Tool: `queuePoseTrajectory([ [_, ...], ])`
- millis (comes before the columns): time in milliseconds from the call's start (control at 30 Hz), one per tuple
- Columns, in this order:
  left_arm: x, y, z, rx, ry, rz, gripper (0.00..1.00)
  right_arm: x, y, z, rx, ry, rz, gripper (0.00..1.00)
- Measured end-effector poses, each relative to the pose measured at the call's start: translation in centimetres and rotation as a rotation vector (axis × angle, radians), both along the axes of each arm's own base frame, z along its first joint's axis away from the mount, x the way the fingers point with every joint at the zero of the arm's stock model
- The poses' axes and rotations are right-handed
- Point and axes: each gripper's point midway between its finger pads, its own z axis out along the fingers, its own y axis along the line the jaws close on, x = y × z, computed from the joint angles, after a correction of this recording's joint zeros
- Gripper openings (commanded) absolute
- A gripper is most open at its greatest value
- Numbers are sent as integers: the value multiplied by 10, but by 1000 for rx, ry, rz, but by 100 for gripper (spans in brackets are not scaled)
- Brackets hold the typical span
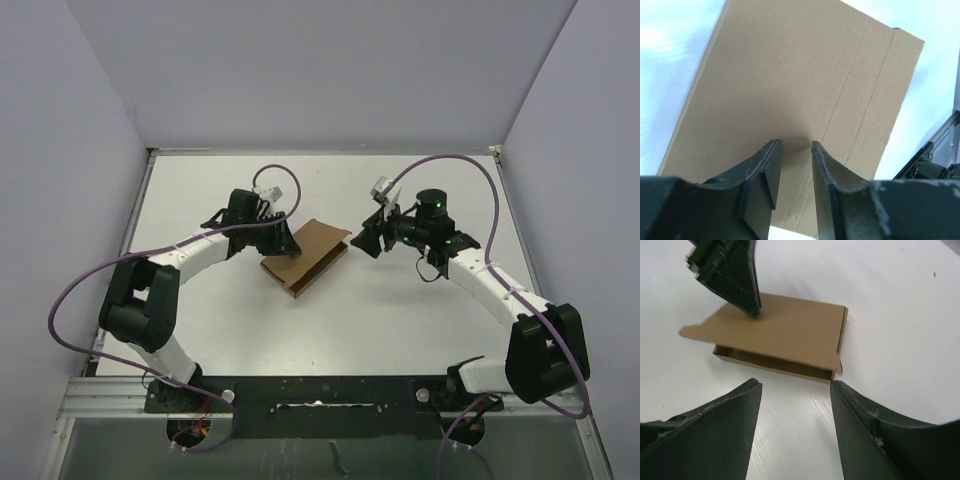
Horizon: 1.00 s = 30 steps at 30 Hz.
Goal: Fold the paper box
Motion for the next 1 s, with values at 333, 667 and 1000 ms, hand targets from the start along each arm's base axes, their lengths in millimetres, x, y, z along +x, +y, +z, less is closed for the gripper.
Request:
queuePoseTrajectory([
  [333, -21, -11, -29, 27, 45, -53, 21, 2, 66, 45, -8, -54, 352, 13],
  [667, -22, -18, -29, 19, 27, -62, 24, -2, 65, -97, -177, 346, 344, 8],
  [1000, -29, -13, 8, -21, -49, -5, 30, 1, 61, -110, -273, 344, 344, 19],
])
